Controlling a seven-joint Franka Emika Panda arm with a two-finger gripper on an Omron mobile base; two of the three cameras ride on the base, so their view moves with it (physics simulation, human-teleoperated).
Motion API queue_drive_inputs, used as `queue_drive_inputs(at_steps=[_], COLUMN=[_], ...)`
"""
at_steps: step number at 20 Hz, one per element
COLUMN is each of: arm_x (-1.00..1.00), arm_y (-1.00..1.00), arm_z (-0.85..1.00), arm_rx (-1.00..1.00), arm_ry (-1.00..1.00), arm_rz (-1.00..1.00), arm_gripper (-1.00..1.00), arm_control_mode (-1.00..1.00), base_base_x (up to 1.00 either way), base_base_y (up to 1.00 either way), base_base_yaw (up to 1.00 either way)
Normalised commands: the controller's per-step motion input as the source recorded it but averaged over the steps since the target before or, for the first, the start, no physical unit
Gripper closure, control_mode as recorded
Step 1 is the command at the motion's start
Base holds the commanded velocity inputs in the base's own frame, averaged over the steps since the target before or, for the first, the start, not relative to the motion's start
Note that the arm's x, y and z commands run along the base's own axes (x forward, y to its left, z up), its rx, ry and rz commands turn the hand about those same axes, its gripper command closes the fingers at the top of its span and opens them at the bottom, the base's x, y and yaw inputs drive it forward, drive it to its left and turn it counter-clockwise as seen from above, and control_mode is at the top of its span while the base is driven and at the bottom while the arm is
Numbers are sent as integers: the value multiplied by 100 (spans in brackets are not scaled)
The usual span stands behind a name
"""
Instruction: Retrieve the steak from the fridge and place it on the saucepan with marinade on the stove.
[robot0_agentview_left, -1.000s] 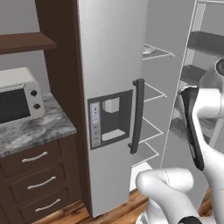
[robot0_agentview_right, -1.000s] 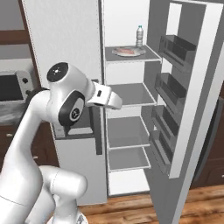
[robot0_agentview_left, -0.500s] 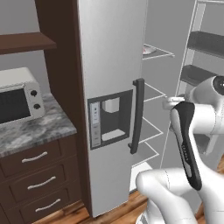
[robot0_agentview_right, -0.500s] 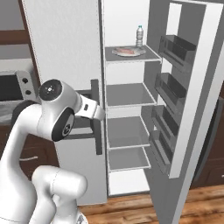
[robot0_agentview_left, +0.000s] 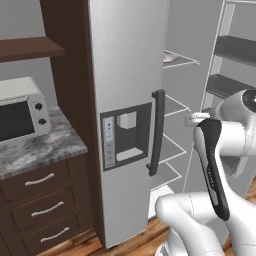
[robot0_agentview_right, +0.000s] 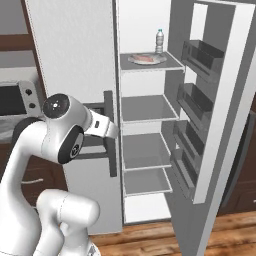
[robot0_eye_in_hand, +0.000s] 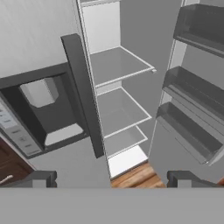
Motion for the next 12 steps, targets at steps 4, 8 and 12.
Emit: queue_drive_inputs(at_steps=[4,8,12], arm_x=[0,0,0], arm_y=[0,0,0], arm_z=[0,0,0], arm_rx=[0,0,0], arm_ry=[0,0,0], arm_rz=[0,0,0], arm_gripper=[-100,-100,-100], arm_control_mode=[100,100,100], base_base_x=[-8,2,26], base_base_y=[-16,-57,-67], base_base_yaw=[0,0,0])
